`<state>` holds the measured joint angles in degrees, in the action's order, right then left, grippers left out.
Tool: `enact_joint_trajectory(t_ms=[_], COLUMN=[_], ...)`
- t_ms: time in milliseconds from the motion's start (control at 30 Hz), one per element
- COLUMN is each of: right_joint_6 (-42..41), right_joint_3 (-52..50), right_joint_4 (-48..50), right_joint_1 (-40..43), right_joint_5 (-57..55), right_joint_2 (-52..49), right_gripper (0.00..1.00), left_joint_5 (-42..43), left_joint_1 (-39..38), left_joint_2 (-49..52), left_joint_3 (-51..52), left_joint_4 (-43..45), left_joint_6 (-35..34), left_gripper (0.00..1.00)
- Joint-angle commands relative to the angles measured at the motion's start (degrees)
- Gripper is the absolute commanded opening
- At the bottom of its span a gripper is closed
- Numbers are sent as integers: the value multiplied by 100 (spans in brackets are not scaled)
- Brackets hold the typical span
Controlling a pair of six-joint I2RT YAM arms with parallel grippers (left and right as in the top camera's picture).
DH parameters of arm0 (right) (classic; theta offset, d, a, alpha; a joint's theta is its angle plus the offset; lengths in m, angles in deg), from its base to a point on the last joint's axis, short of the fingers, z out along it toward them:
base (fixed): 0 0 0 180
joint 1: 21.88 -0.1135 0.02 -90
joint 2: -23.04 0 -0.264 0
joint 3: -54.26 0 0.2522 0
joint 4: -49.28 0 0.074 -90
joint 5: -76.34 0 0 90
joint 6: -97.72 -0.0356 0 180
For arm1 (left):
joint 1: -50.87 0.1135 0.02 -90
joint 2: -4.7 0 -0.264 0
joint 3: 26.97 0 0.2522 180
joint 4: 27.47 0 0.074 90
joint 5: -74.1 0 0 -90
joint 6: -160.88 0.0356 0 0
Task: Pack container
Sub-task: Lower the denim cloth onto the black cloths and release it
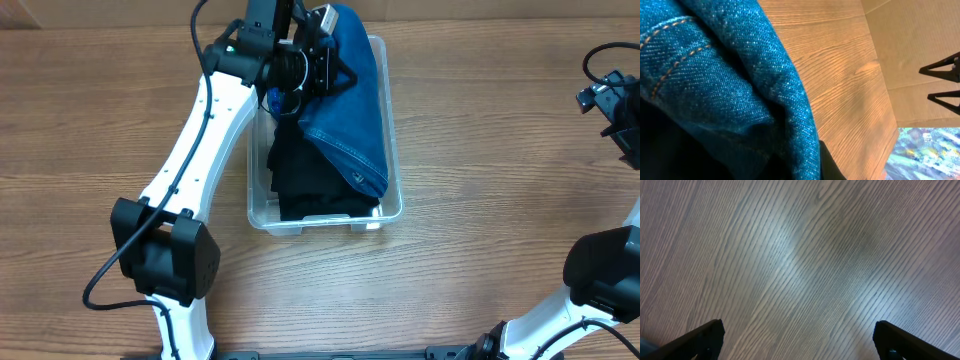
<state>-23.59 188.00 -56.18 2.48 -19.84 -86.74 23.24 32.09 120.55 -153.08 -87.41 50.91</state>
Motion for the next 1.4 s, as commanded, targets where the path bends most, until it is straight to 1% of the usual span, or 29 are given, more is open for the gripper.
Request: enact_joint_trajectory(t_ms=[0, 100, 133, 167, 200, 233, 267, 333, 400, 500, 567, 600, 700, 767, 800, 867, 900, 933, 1000, 1033, 1100, 1133, 1167, 1200, 1233, 1267, 1333, 1367], right_joint_6=[-26, -26, -26, -26, -26, -26, -26, -26, -26, -26, -26, -26, -26, -26, -26, -26, -26, -26, -26, -26, -26, -26, -26, -26, -26, -26, -26, -26], right_joint_3=[7, 9, 9, 7, 9, 7, 9, 7, 7, 7, 7, 7, 7, 9, 7, 7, 7, 7, 7, 7, 9, 9, 7, 9, 7, 9, 7, 7], right_joint_4=[11, 11, 11, 11, 11, 11, 11, 11, 11, 11, 11, 11, 11, 11, 11, 11, 11, 11, 11, 11, 11, 11, 11, 11, 11, 11, 11, 11], right_joint_1=[9, 9, 9, 9, 9, 9, 9, 9, 9, 9, 9, 9, 9, 9, 9, 9, 9, 9, 9, 9, 9, 9, 9, 9, 9, 9, 9, 9], right_joint_5=[-17, -20, -17, -17, -17, -17, -17, -17, -17, -17, -17, -17, -17, -17, -17, -17, -20, -20, -17, -17, -17, -17, -17, -17, -17, -17, -17, -17], right_joint_2=[37, 37, 37, 37, 37, 37, 37, 37, 37, 37, 37, 37, 37, 37, 37, 37, 37, 37, 37, 37, 37, 37, 37, 37, 37, 37, 37, 37], right_gripper=[100, 100, 100, 100, 100, 100, 100, 100, 100, 100, 100, 100, 100, 100, 100, 100, 100, 100, 100, 100, 100, 100, 100, 100, 100, 100, 99, 100], left_joint_5=[439, 442, 437, 442, 442, 437, 411, 4, -721, -1113, -1572, -1878, -2369, -2844, -2957, -3333, -3499, -3766, -4330, -4542, -5023, -5086, -5086, -5049, -4970, -4778, -4494, -4389], left_joint_1=[-146, -219, -236, -236, -236, -236, -236, -221, -197, -181, -181, -181, -181, -181, -181, -181, -181, -181, -181, -181, -181, -181, -181, -190, -208, -234, -302, -317], left_joint_2=[68, 70, 70, 70, 70, 70, 70, 70, 70, 70, 70, 70, 70, 70, 70, 70, 70, 70, 48, 26, -26, -33, -35, -35, -35, -33, 83, 155], left_joint_3=[-289, -289, -289, -289, -289, -289, -289, -289, -289, -289, -289, -289, -289, -289, -289, -289, -289, -289, -317, -385, -778, -1049, -1375, -1650, -1740, -1738, -1668, -1598], left_joint_4=[96, 133, 92, -28, -227, -483, -667, -1117, -1711, -2295, -2693, -2938, -3276, -3425, -3464, -3534, -3550, -3517, -3307, -3239, -3104, -3016, -2916, -2789, -2649, -2509, -2441, -2446], left_joint_6=[63, 20, -94, -323, -494, -603, -601, -599, -601, -601, -603, -603, -605, -765, -776, -782, -798, -796, -787, -789, -763, -592, -450, -376, -345, -181, -122, -122], left_gripper=[4, 5, 16, 21, 20, 17, 14, 14, 15, 22, 24, 29, 32, 37, 43, 77, 83, 84, 81, 81, 82, 82, 76, 66, 47, 32, 14, 6])
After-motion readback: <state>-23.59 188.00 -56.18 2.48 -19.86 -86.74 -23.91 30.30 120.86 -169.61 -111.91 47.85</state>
